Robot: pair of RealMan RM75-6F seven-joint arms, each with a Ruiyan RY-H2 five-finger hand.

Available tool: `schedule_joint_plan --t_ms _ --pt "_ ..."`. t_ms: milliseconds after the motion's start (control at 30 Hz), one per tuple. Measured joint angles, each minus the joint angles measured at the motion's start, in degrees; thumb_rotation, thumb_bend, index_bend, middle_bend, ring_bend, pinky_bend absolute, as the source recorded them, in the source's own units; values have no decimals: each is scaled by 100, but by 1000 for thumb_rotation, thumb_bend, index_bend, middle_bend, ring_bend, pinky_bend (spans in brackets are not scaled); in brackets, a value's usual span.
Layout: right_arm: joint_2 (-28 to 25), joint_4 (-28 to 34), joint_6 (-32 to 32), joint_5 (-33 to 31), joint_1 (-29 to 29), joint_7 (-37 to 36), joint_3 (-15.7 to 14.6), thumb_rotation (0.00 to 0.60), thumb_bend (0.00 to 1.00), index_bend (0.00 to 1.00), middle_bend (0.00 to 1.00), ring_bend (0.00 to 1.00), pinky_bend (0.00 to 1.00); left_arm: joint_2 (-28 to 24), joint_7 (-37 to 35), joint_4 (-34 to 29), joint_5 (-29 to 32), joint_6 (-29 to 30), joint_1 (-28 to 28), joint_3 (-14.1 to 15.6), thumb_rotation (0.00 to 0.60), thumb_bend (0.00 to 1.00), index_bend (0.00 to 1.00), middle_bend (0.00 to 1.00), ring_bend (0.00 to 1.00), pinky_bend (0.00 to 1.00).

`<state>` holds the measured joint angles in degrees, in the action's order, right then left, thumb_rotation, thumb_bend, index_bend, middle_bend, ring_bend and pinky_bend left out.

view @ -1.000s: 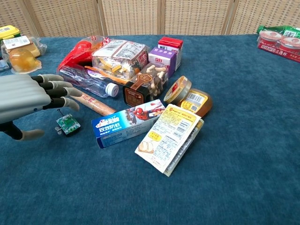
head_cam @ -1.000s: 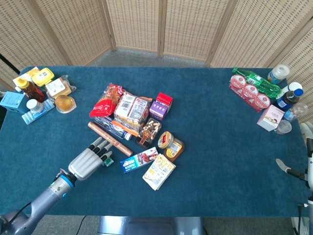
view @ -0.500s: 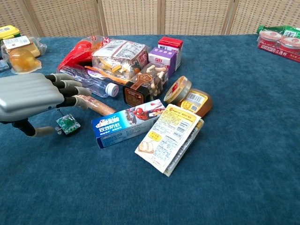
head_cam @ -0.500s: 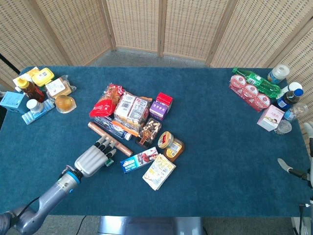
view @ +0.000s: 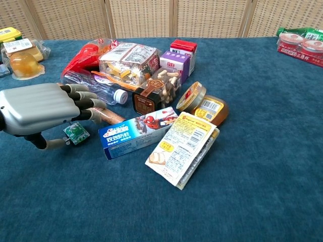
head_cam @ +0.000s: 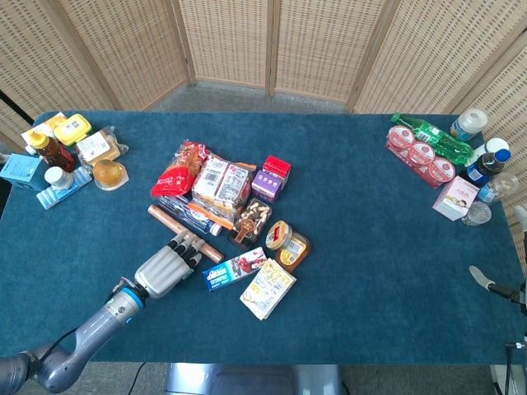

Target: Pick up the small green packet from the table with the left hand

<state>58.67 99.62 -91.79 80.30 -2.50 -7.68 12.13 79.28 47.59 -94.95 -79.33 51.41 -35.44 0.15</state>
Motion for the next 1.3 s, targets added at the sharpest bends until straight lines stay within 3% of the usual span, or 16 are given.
schedule_joint_plan --t_ms 133,500,867,1300 --pt "-7 1 2 8 1 -20 0 600 0 0 0 0 0 49 62 24 73 -1 -47 32 600 389 246 0 0 0" --pt "-30 2 2 9 13 -88 1 600 0 0 0 0 0 137 129 77 136 144 -101 86 600 387 542 0 0 0" --pt "-58 29 6 28 24 -146 -9 600 0 0 0 0 0 -235 95 -377 -3 487 -69 89 600 387 550 0 0 0" --pt "-79 96 -35 88 43 -154 -26 600 0 0 0 0 0 -1539 269 -1703 -261 1176 19 -173 600 386 550 0 0 0"
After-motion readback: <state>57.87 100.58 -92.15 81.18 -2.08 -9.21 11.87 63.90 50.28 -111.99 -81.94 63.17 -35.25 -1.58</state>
